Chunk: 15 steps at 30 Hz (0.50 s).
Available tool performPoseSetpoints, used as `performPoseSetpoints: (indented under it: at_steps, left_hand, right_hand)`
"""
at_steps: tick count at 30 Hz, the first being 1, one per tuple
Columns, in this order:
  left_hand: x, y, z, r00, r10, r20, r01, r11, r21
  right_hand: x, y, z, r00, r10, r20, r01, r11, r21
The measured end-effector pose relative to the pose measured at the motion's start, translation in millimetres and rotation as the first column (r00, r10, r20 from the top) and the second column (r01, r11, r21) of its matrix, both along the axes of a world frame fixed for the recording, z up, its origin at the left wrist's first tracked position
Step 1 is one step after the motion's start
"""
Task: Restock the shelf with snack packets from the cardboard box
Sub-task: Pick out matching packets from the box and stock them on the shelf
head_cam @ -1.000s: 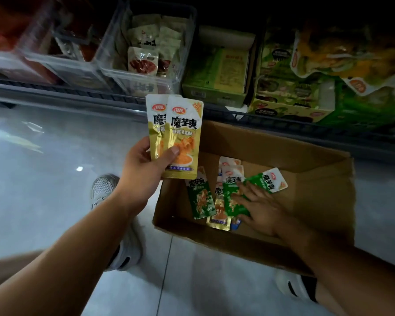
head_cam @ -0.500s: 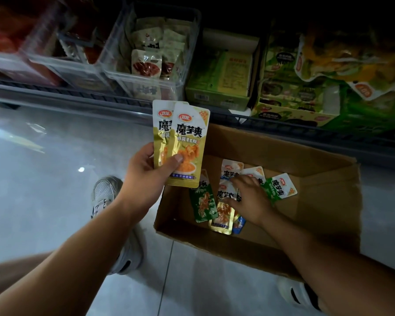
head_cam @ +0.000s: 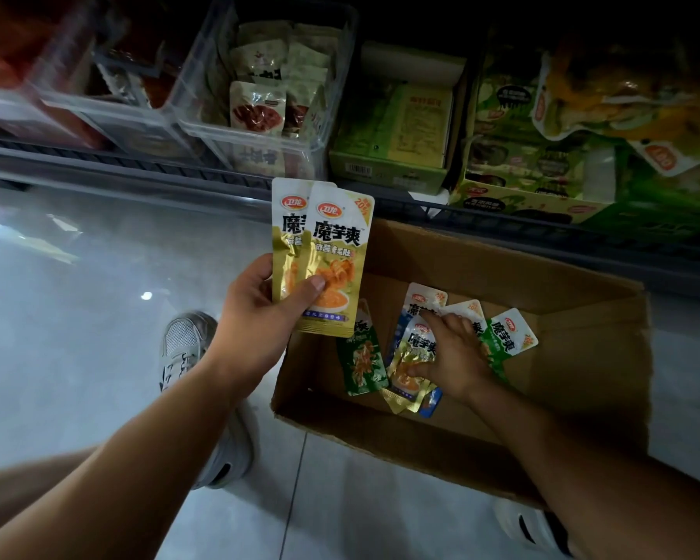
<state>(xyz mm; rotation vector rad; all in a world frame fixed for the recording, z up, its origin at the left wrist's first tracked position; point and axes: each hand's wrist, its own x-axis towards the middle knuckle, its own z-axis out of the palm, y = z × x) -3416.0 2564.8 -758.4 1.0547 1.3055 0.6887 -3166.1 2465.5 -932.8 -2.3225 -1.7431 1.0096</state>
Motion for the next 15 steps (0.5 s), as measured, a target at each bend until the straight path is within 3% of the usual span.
performPoseSetpoints:
  at_steps: [3, 6, 15]
  left_hand:
    - [-0.2, -0.9, 0.3, 1.0, -0.016, -0.004, 0.016, 1.0, 0.007]
    - [0.7, -1.2, 1.7, 1.0, -0.024, -0.005, 0.024, 1.0, 0.01]
    - [-1.9, -3.3, 10.5, 0.997, 0.014, 0.07, -0.008, 0.996, -0.083]
  right_hand:
    - [4.1, -0.8, 10.6, 0.971, -0.137, -0.198, 0.141, 0.99, 0.007]
    - [8.3, 3.6, 34.6, 0.868, -0.3, -0.396, 0.326, 0.945, -0.003]
    - [5.0, 43.7, 186.3, 0.793, -0.105, -0.601, 0.298, 0.926, 0.23]
